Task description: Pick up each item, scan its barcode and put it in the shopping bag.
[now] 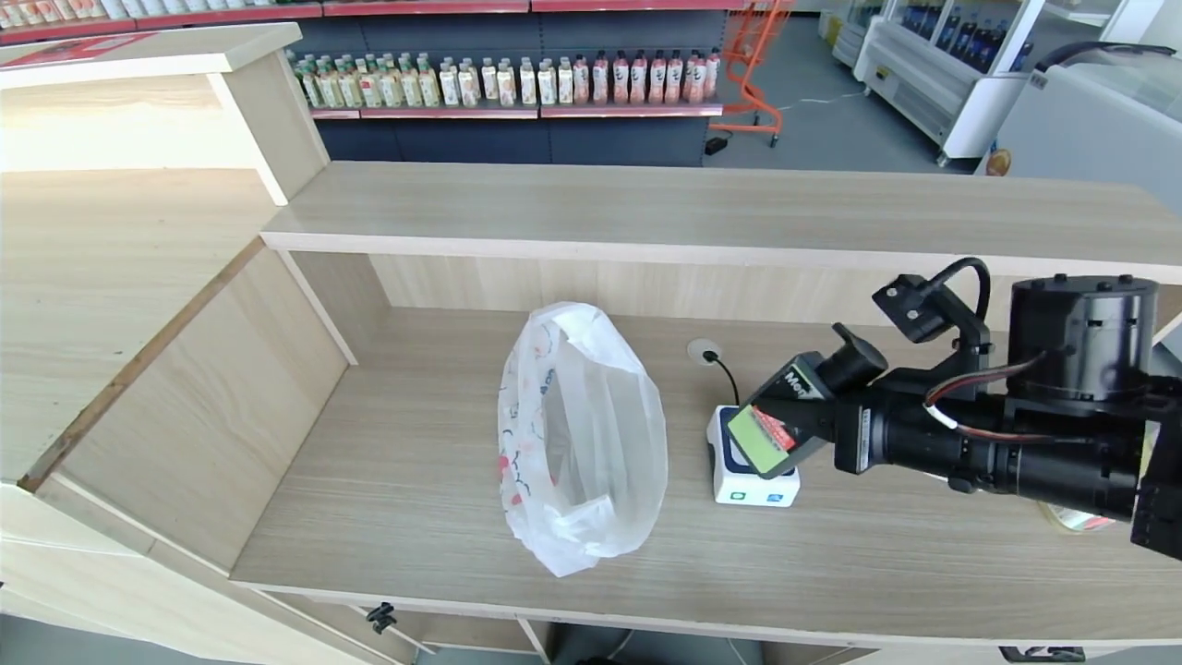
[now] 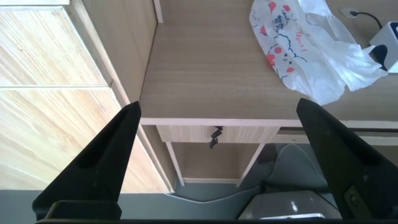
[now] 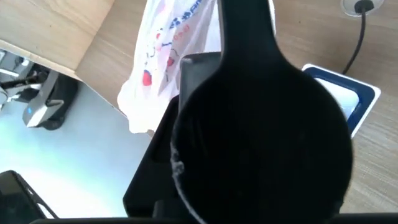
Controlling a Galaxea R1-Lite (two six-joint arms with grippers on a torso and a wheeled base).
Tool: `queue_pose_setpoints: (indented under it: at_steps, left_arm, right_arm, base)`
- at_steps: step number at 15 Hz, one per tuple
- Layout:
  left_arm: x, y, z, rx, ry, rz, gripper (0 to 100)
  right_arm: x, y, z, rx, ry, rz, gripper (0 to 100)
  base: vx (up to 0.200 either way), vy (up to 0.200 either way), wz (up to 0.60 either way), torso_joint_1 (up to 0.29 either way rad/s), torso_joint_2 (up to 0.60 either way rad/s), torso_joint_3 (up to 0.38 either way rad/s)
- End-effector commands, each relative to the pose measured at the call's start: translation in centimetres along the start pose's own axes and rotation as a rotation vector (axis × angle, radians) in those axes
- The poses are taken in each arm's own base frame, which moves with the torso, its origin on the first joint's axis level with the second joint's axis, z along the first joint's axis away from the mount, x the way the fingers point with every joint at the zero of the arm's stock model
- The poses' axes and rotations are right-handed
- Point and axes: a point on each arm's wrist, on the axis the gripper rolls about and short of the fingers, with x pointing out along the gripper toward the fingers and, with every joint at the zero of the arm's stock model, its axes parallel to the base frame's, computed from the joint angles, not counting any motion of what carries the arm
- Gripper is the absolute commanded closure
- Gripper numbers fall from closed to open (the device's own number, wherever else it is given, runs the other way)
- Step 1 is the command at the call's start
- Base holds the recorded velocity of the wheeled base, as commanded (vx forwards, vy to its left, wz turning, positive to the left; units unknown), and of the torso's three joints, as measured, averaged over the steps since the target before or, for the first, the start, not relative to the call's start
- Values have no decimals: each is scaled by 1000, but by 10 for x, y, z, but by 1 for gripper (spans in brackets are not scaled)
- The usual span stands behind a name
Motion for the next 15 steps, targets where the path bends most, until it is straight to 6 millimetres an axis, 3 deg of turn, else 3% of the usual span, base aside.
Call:
queue_pose_setpoints:
  at_steps: [1,3,10,15]
  left_arm:
    - [0,0,0,0,0,0,0]
    - [0,0,0,0,0,0,0]
    - [0,0,0,0,0,0,0]
    - [0,0,0,0,0,0,0]
  right_arm:
    - [37,-21,-31,-50,135,-107,100]
    - [62,-23,-42,-73,145,-91,100]
    - [134,3,-73,-116,105,137,100]
    - [176,31,-78,-275,63,223,100]
  base:
    - [0,0,0,0,0,0]
    - [0,0,0,0,0,0]
    - [0,0,0,0,0,0]
    - [0,0,0,0,0,0]
